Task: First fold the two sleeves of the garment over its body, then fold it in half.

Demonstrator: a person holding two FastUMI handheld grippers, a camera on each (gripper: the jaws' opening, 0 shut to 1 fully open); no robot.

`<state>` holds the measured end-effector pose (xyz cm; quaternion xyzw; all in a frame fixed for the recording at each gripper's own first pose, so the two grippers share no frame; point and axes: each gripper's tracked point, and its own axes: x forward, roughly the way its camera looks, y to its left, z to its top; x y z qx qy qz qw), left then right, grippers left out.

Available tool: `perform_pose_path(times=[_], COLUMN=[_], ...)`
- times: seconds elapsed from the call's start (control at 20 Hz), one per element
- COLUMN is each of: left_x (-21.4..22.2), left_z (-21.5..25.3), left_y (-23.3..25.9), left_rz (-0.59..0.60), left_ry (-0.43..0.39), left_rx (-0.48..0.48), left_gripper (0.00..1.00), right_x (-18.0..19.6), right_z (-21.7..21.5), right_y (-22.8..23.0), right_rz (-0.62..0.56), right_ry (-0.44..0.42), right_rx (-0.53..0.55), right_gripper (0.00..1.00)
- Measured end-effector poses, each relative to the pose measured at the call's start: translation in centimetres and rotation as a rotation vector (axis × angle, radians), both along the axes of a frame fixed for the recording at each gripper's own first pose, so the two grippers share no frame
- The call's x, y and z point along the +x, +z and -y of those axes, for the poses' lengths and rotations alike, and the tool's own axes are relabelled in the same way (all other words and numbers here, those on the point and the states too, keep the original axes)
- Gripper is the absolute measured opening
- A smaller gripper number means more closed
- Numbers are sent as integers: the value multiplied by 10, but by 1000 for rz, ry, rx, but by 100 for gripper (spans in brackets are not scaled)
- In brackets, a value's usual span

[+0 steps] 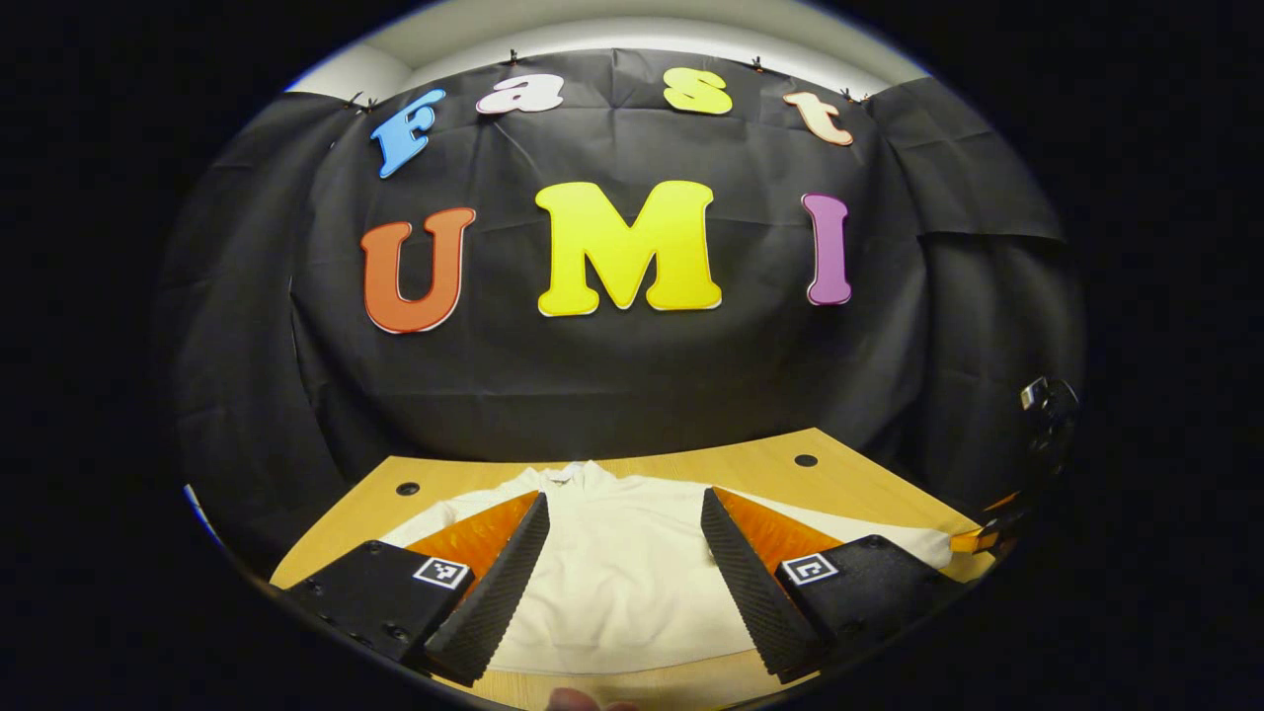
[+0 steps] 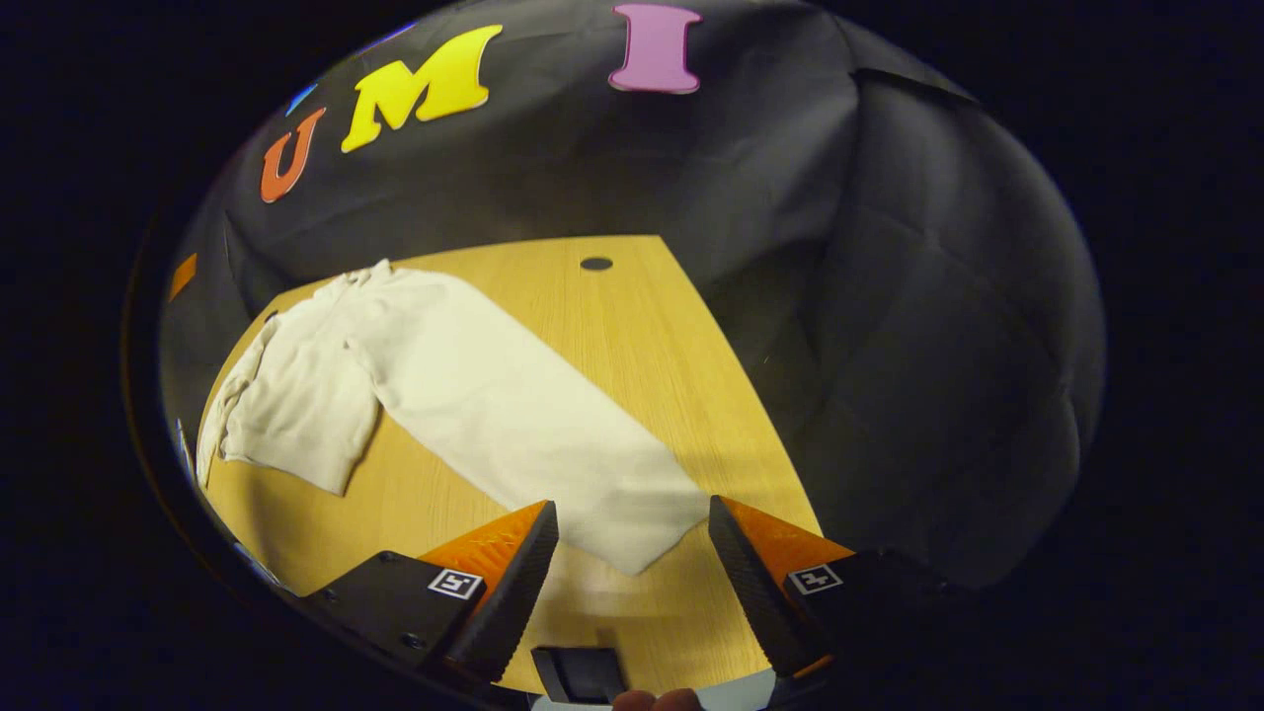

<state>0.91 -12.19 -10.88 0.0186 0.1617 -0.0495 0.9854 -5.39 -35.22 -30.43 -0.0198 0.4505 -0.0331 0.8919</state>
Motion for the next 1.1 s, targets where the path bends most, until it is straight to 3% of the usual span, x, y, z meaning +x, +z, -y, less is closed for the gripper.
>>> perform_pose_path(times=[0.4,0.55,0.8,0.85,1.0,1.1], left_x=[-6,-11,-11,-10,-12,-10], left_z=[-7,-13,-9,-8,-16,-23], left_y=[-13,-12,-14,-11,-10,-8], left_rz=[-52,-54,-52,-45,-32,-28], left_ry=[78,114,108,102,84,74], left_rx=[28,31,41,44,62,65], left_gripper=[98,99,98,98,99,99], right_x=[17,16,23,25,23,21], right_z=[9,16,11,10,-2,-1], right_y=[-46,-46,-46,-47,-54,-51], right_rz=[-143,-144,-104,-96,-130,-133], right_ry=[-12,-31,-39,-43,-49,-70], right_rx=[61,93,110,109,157,149], right_gripper=[94,93,75,53,51,11])
